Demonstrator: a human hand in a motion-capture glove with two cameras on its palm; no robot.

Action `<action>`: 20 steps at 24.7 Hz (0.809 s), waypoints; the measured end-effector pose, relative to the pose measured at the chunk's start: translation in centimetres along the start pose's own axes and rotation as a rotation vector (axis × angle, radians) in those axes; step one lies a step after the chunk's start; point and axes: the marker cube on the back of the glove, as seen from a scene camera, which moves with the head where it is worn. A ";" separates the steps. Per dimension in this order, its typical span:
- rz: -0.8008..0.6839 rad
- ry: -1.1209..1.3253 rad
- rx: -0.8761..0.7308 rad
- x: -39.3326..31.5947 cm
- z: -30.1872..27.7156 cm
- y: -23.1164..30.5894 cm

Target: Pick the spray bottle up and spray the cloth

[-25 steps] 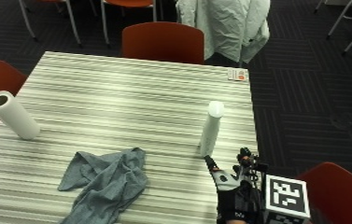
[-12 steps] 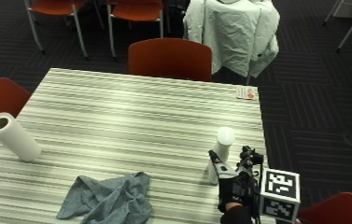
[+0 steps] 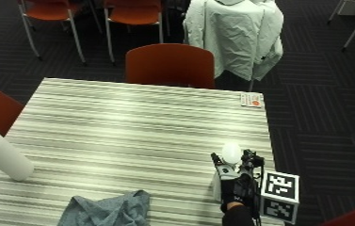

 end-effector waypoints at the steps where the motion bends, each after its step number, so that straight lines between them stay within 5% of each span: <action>1: -0.003 0.000 -0.001 -0.1 0.1 -0.1; 20: -0.099 -0.169 0.021 -2.0 0.8 -0.8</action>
